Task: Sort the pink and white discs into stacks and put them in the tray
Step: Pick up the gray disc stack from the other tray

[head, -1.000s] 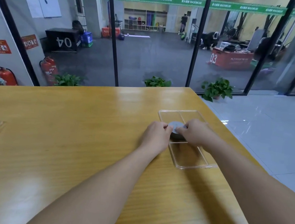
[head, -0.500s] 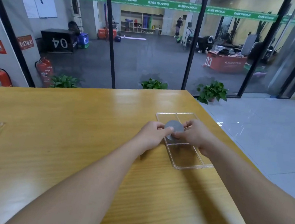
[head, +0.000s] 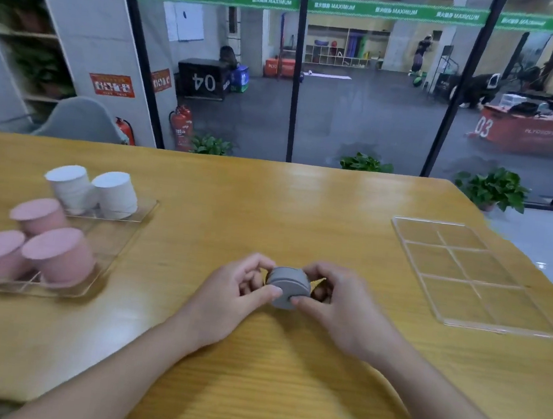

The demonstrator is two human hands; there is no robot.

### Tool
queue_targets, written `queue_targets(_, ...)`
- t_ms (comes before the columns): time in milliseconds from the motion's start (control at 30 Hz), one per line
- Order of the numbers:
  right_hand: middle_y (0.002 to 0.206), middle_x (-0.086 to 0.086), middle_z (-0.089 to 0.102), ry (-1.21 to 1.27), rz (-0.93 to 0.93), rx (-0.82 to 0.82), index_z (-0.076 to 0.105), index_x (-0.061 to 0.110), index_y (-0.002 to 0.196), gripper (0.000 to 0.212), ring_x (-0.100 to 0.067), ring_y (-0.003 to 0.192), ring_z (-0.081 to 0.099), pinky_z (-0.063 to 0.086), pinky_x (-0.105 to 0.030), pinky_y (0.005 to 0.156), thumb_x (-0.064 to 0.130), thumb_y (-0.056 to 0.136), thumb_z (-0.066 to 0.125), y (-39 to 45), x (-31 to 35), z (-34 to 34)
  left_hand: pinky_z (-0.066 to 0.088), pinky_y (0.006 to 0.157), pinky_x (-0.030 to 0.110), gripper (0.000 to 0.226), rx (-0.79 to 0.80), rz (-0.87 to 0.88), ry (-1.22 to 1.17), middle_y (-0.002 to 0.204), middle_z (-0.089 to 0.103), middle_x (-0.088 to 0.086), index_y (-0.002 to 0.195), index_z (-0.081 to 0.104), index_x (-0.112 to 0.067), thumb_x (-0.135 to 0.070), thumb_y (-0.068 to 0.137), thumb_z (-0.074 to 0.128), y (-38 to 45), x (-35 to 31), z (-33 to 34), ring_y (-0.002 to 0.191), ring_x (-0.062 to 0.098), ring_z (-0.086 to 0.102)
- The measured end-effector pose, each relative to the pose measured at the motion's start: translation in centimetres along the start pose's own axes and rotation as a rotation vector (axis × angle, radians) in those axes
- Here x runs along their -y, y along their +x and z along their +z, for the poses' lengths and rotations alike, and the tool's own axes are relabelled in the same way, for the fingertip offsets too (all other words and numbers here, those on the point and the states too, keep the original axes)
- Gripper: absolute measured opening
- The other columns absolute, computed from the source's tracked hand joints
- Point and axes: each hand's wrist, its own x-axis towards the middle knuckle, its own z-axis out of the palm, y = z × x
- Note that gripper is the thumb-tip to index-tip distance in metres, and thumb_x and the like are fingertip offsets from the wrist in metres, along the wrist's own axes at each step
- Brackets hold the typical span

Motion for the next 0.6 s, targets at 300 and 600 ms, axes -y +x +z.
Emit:
queue_targets(300, 0.105, 0.020, 0.073, -0.032, -0.151, 0.051, 0.074, 0.038, 0.121, 0.029, -0.009, 0.082, 0.062, 0.050, -0.023, 0.077, 0.024, 0.096, 0.080, 1.3, 2.2, 5.9, 0.042, 0.067, 0.031, 0.014, 0.003, -0.052, 0.070, 0.073, 0.054, -0.012, 0.117, 0.070, -0.037, -0.032, 0.105, 0.075, -3.1, 2.9, -4.8, 0.065, 0.008, 0.051)
queue_targets(600, 0.102, 0.012, 0.071, 0.031, -0.159, 0.039, 0.077, 0.040, 0.115, 0.024, -0.013, 0.080, 0.057, 0.048, -0.027, 0.076, 0.026, 0.096, 0.082, 0.6, 1.9, 5.7, 0.039, 0.064, 0.026, 0.014, 0.002, -0.038, 0.038, 0.073, 0.051, -0.009, 0.117, 0.078, -0.035, -0.028, 0.107, 0.072, -3.2, 3.0, -4.9, 0.065, 0.010, 0.045)
